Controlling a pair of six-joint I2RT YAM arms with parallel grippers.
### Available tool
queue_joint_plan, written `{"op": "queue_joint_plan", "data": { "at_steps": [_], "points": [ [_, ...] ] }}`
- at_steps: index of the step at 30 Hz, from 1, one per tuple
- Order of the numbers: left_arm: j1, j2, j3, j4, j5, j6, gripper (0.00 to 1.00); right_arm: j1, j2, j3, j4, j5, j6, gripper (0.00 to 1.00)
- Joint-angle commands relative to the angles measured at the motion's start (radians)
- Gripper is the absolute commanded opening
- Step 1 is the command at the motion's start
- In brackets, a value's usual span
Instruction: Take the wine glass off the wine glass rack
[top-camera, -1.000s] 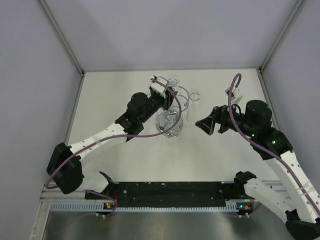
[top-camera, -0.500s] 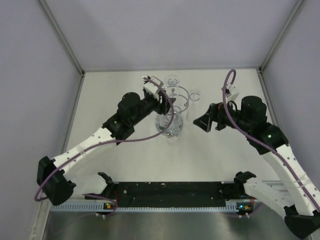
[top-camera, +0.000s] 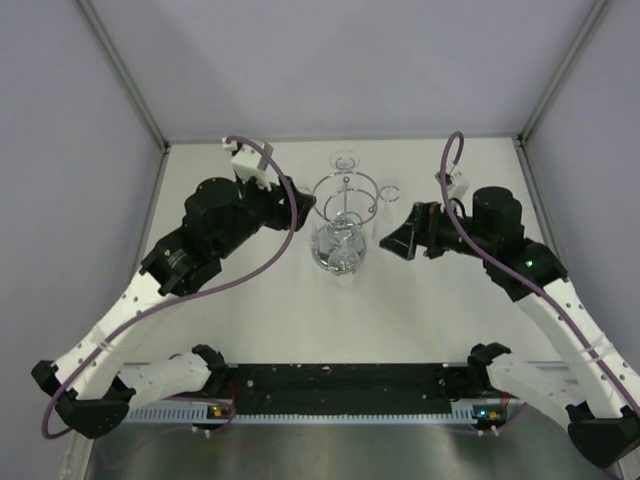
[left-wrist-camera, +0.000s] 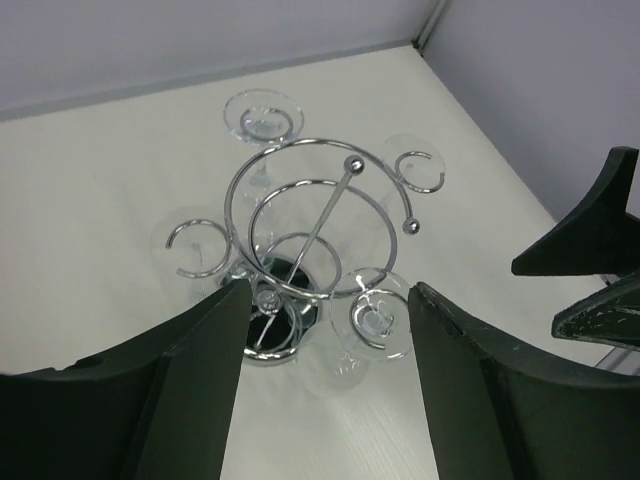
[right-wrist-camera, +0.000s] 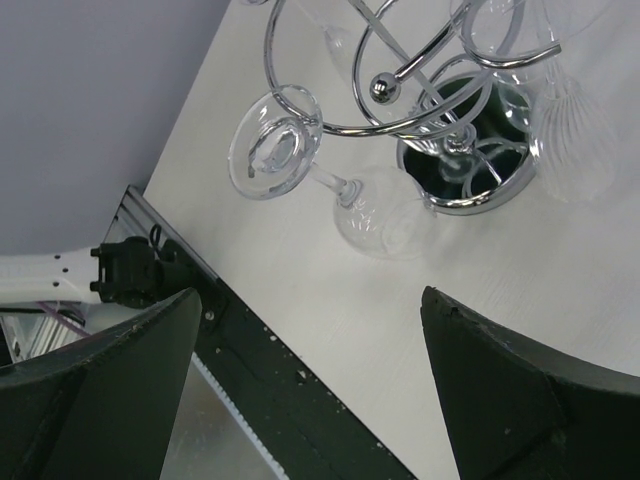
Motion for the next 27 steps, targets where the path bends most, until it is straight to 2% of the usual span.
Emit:
{"op": "queue_joint_plan", "data": {
  "at_steps": [1, 4, 6, 9, 12, 18, 27],
  "points": [
    [0.057, -0.01, 0.029, -0.193, 0.015, -0.154, 0.69, 0.016, -0.002, 0.023, 0.023, 0.066, 0.031, 0.91],
    [0.148, -0.027, -0.016, -0.183, 0.096, -0.211, 0.7, 0.016, 0.004, 0.029, -0.019, 0.137, 0.025, 0.92],
    [0.232, -0.04, -0.072, -0.146, 0.211, -0.243, 0.69, 0.016, 0.002, 0.029, -0.034, 0.166, 0.023, 0.92],
    [0.369, -0.056, -0.178, -0.059, 0.363, -0.281, 0.68, 0.016, 0.001, 0.024, -0.042, 0.169, 0.026, 0.92],
    [0.436, -0.035, -0.234, 0.021, 0.479, -0.306, 0.68, 0.016, -0.01, 0.02, -0.039, 0.159, 0.02, 0.93],
    [0.487, 0.08, -0.284, 0.207, 0.694, -0.37, 0.65, 0.016, -0.033, -0.002, -0.014, 0.114, 0.011, 0.92],
    [0.539, 0.178, -0.246, 0.282, 0.763, -0.381, 0.64, 0.017, -0.058, -0.031, -0.01, 0.096, -0.003, 0.92]
  ]
}}
